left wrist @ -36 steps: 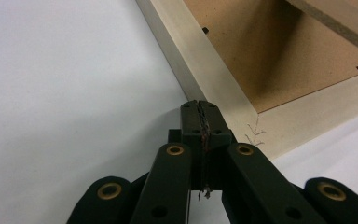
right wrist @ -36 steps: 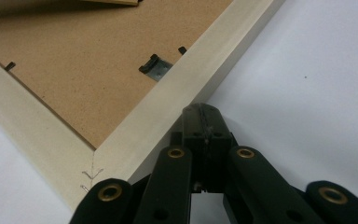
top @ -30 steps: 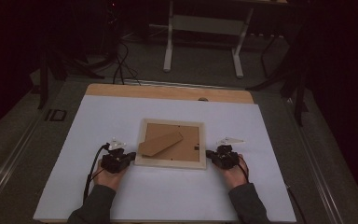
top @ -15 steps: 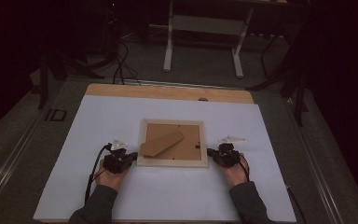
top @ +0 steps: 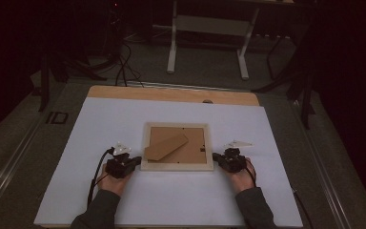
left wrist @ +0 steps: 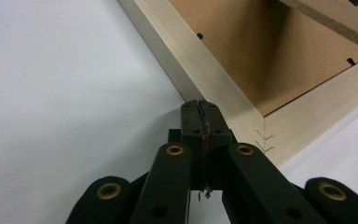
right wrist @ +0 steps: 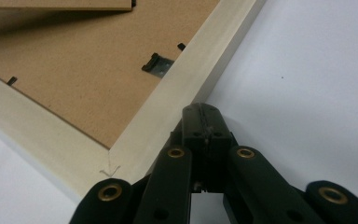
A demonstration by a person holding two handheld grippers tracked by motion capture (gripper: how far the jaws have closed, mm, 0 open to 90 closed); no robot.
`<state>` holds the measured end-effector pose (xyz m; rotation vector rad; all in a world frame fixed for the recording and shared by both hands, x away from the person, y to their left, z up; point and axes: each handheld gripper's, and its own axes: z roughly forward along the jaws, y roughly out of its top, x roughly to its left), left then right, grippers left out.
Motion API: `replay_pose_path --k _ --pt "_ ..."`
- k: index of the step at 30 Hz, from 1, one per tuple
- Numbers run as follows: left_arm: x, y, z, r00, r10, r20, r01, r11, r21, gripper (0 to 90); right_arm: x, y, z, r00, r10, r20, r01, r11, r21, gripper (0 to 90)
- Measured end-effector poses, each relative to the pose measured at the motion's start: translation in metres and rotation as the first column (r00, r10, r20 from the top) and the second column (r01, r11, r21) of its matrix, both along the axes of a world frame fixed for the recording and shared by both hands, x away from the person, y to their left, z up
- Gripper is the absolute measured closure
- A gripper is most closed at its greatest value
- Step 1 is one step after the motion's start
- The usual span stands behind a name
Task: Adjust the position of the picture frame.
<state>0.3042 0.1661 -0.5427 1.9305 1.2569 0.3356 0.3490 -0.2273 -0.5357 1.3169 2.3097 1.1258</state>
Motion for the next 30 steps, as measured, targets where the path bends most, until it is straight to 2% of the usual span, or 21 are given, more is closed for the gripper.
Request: replay_pose_path --k 8,14,19,25,30 --pt "0.0 0.0 0.0 1.0 -0.004 0.007 0.004 1.0 0.001 90.0 -0.004 -0.001 0.0 0.9997 0.021 0.014 -0.021 0.9997 -0.014 89.6" --pt "0.0 0.001 0.0 0.9999 0.002 0.015 -0.002 1.0 0.005 88.0 -0.006 0.001 0.001 0.9984 0.018 0.053 -0.016 0.999 -0.042 87.9" --pt "0.0 0.003 0.001 0.9997 0.005 0.025 -0.005 1.0 -0.004 85.8 -0.008 -0.004 0.007 0.9961 -0.008 0.088 0.01 0.9995 -0.029 86.9" --pt "-0.002 0.006 0.006 0.999 0.013 0.042 -0.012 0.9996 -0.025 83.2 -0.007 -0.015 0.009 0.9944 -0.05 0.093 0.05 0.9987 0.011 84.9" --pt "-0.005 0.01 0.012 0.9986 0.012 0.051 -0.01 0.9989 -0.045 80.6 -0.008 -0.019 0.012 0.9942 -0.053 0.094 0.05 0.9984 0.026 83.9"
